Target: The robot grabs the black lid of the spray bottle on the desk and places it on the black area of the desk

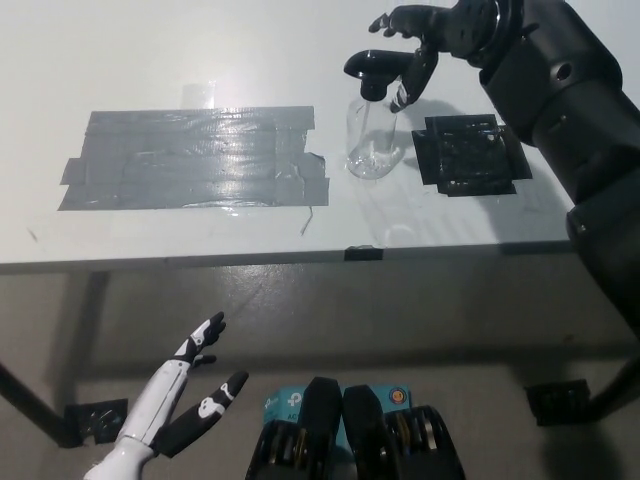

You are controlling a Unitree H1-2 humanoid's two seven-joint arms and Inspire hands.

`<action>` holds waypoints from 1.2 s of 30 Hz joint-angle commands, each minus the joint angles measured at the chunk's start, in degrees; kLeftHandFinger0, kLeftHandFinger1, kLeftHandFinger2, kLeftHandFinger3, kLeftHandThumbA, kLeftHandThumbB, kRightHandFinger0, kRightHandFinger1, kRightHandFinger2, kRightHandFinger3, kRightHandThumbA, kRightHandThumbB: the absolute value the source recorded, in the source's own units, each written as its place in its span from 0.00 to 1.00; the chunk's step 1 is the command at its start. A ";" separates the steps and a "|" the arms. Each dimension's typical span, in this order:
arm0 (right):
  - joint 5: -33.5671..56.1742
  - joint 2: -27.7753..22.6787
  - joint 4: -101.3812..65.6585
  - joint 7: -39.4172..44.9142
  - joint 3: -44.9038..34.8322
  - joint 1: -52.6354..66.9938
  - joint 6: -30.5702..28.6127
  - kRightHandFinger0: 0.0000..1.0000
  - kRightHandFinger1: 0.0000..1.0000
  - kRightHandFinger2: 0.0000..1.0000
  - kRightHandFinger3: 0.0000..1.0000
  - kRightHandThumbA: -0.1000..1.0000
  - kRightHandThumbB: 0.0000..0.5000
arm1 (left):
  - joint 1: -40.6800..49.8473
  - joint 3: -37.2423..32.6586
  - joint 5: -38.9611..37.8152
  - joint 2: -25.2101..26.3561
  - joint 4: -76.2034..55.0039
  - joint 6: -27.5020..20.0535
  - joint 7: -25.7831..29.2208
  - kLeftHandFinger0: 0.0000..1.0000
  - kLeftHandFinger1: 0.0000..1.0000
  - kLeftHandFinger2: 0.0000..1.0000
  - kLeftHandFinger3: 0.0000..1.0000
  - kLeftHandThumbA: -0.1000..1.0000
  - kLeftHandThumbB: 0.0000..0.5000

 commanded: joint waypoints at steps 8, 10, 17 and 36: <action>-6.34 0.18 0.19 -2.42 7.64 -3.29 1.44 0.09 0.25 0.37 1.00 0.00 0.30 | -1.29 -0.31 0.67 1.31 -1.09 -1.63 -0.55 0.86 0.92 1.00 1.00 0.87 0.44; -5.55 -0.01 -0.01 -3.67 7.46 -3.01 1.09 0.18 0.38 0.44 1.00 0.00 0.25 | -1.28 -0.38 0.56 1.39 -1.16 -1.64 -0.68 0.85 0.91 1.00 1.00 0.87 0.43; -2.32 -0.16 -0.46 -10.81 2.87 -2.06 1.12 0.50 0.61 0.62 0.75 0.04 0.33 | -1.60 -0.84 1.56 1.83 -1.42 -0.88 -0.93 0.81 0.86 0.95 1.00 0.88 0.41; -0.55 -1.43 -0.59 -20.08 -3.33 -2.73 -5.23 0.58 0.62 0.55 0.41 0.76 0.26 | -3.02 -2.30 3.88 2.48 -0.80 -1.27 -0.90 0.75 0.77 0.84 1.00 0.93 0.46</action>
